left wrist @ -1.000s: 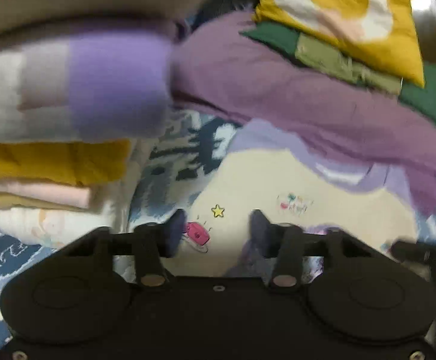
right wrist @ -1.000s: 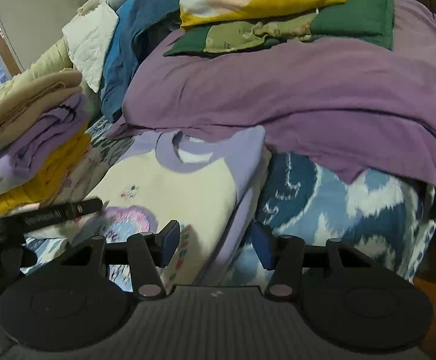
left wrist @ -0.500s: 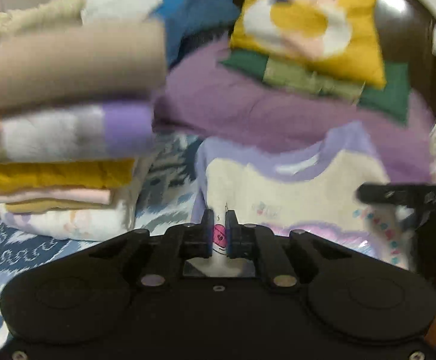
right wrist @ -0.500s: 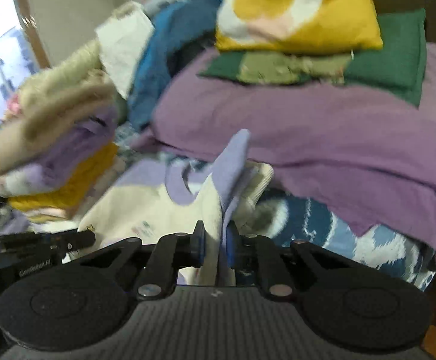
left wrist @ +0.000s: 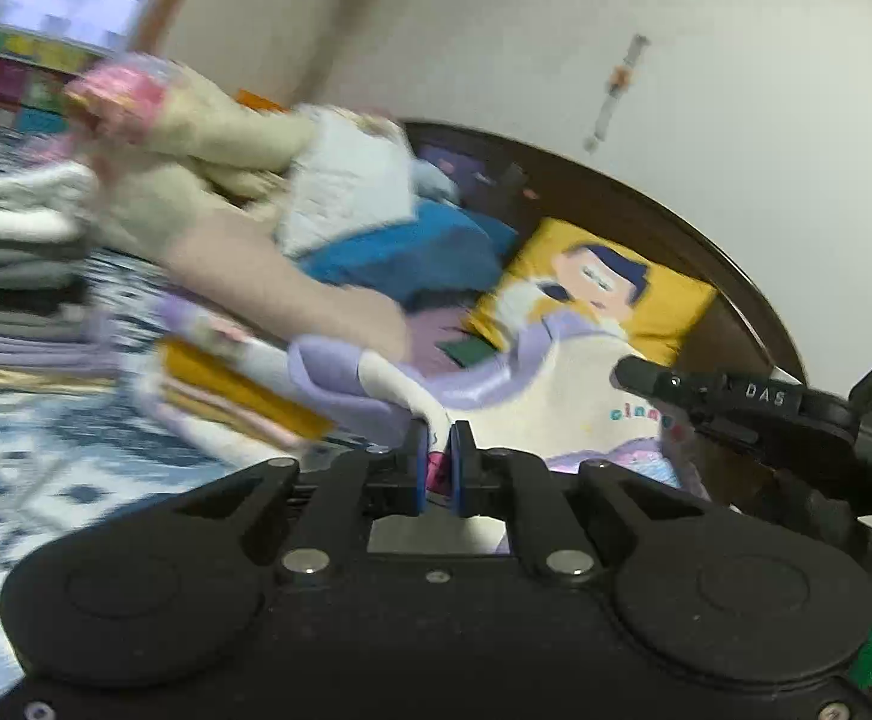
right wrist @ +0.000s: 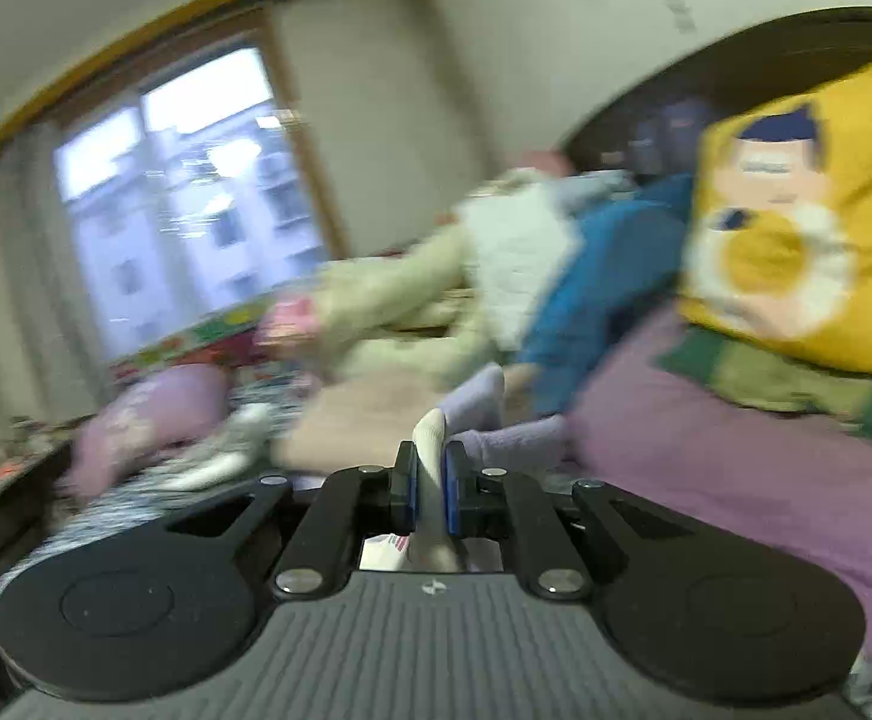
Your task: Fold clothes
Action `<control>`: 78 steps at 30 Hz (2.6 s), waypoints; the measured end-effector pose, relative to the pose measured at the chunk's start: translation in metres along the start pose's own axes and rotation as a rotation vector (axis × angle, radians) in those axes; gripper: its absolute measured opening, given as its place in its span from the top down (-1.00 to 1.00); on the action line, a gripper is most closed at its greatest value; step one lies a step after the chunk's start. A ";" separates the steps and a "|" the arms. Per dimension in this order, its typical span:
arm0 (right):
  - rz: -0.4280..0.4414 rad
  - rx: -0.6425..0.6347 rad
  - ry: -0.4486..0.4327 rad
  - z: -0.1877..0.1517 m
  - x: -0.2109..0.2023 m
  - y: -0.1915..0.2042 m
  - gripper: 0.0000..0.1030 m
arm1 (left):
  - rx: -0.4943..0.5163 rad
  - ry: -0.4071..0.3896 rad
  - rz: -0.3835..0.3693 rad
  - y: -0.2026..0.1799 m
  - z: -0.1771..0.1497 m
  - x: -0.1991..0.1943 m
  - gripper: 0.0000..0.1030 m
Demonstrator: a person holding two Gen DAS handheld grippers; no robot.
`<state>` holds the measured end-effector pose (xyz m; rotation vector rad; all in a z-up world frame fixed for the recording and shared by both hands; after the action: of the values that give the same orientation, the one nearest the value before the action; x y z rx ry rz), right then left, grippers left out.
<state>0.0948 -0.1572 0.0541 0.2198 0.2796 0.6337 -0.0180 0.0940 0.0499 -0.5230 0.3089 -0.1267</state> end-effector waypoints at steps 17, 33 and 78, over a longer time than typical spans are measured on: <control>0.345 -0.036 0.343 -0.114 0.070 0.187 0.77 | -0.040 0.037 0.380 0.155 -0.047 -0.158 0.88; 0.325 -0.242 0.646 -0.235 0.062 0.195 -0.55 | -0.133 0.260 0.435 0.233 -0.115 -0.157 -0.26; 0.420 -0.323 0.415 -0.141 0.192 0.288 0.05 | 0.007 0.072 0.577 0.286 -0.012 -0.163 0.11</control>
<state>0.0386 0.2023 -0.0323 -0.1748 0.5308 1.1309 -0.1643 0.3662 -0.0635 -0.4052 0.5180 0.4134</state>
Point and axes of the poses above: each gripper's, at about its wrist camera, not at the fingertips, and x roughly the way its jaws point, y to its left, z to its top, the point moved 7 cm from there along x, roughly the way its jaws point, and after that the axes turned 7 degrees about -x, right-handed, at the moved point
